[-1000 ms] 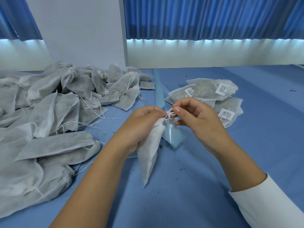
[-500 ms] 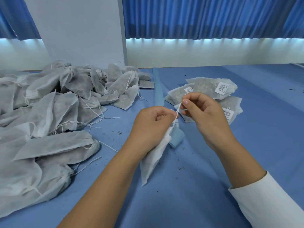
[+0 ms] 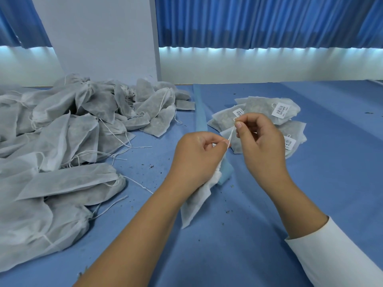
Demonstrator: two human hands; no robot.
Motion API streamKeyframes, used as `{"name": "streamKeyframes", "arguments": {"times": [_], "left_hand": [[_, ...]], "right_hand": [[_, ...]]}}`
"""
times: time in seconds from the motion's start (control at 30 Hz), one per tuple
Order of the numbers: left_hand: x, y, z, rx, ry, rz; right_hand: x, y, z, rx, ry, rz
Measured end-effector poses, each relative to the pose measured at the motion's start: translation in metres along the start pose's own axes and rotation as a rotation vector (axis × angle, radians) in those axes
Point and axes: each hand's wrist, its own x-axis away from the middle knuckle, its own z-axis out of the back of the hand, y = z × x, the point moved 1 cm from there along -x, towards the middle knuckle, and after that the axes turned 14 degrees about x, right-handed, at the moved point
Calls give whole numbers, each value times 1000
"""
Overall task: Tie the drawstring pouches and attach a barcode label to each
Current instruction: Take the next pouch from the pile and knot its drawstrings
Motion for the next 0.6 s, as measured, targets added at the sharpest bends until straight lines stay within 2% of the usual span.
{"name": "streamKeyframes", "arguments": {"times": [0.13, 0.27, 0.43, 0.6], "left_hand": [[-1, -3, 4, 21, 11, 98], [-5, -1, 12, 203, 153, 292], [-9, -1, 21, 258, 275, 262], [-14, -9, 27, 264, 407, 133]], "right_hand": [[0, -2, 1, -50, -31, -27], [1, -7, 3, -121, -25, -32], [8, -16, 1, -190, -77, 11], [17, -21, -4, -200, -104, 63]]}}
